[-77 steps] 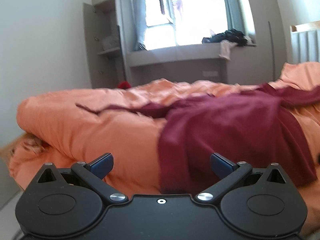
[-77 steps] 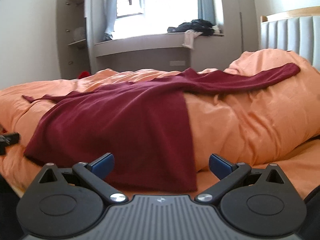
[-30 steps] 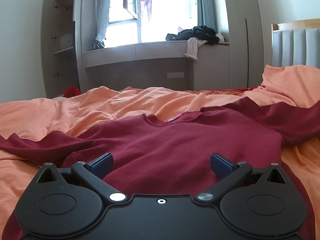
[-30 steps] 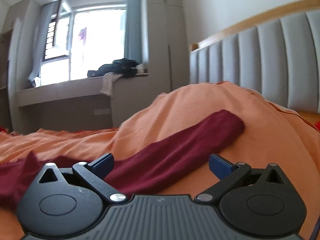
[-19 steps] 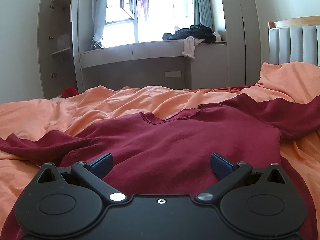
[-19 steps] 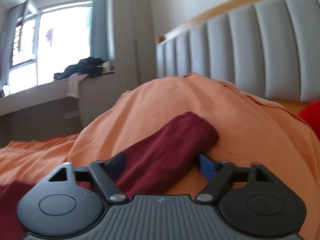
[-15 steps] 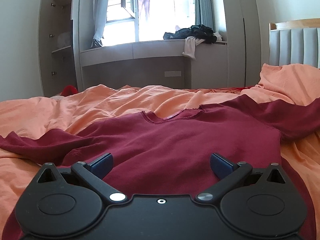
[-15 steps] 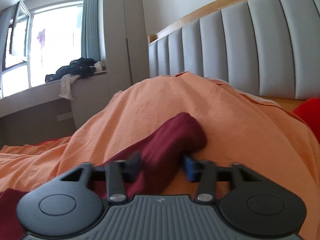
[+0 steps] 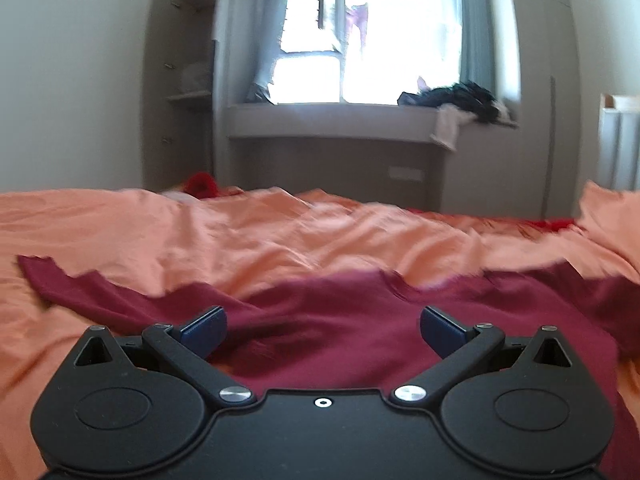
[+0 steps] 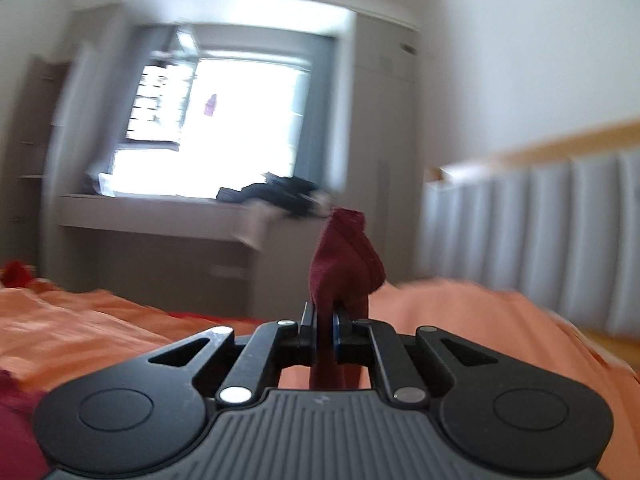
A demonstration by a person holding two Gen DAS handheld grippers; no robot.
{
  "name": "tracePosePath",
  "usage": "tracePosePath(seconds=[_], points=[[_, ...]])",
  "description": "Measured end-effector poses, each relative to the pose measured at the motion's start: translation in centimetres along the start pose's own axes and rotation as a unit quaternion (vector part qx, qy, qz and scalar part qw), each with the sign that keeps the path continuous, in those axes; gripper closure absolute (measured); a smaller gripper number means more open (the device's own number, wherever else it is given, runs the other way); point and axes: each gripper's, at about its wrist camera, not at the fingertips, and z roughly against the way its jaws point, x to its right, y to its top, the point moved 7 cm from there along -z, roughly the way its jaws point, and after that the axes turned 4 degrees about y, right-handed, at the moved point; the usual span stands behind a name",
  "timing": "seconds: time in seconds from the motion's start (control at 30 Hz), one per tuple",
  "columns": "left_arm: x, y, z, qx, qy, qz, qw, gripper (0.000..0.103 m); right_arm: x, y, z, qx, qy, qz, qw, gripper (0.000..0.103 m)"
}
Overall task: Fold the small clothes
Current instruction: 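Grasp a maroon sleeve cuff with the right gripper and lift it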
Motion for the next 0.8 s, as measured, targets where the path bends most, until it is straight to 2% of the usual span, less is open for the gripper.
tracePosePath(seconds=[0.17,0.37,0.47,0.6,0.67,0.73,0.8], points=[[-3.0,1.2,0.1,0.023,0.037,0.023,0.9988,0.0,-11.6,2.2,1.9,0.025,0.112,0.053,0.992,0.096],[-6.4,1.4,0.2,0.019,0.058,0.056,0.9966,0.0,-24.8,0.6,5.0,0.02,0.225,0.119,0.967,0.096],[-8.4,1.2,0.3,0.017,0.074,0.079,0.9939,0.0,-30.3,-1.8,6.7,0.001,0.274,0.149,0.95,0.096],[-10.9,0.9,0.4,0.013,0.092,0.107,0.9899,0.0,-36.1,-5.8,8.5,-0.025,0.317,0.212,0.924,0.096],[-11.6,0.6,0.3,0.011,0.094,0.112,0.9891,0.0,-37.5,-8.4,9.7,-0.039,0.334,0.244,0.91,0.096],[-11.9,0.4,0.3,0.009,0.091,0.113,0.9893,0.0,-38.9,-10.3,10.5,-0.061,0.355,0.288,0.887,0.096],[-11.7,0.2,0.2,0.008,0.082,0.111,0.9903,0.0,-39.4,-11.8,10.9,-0.074,0.367,0.32,0.87,0.093]])
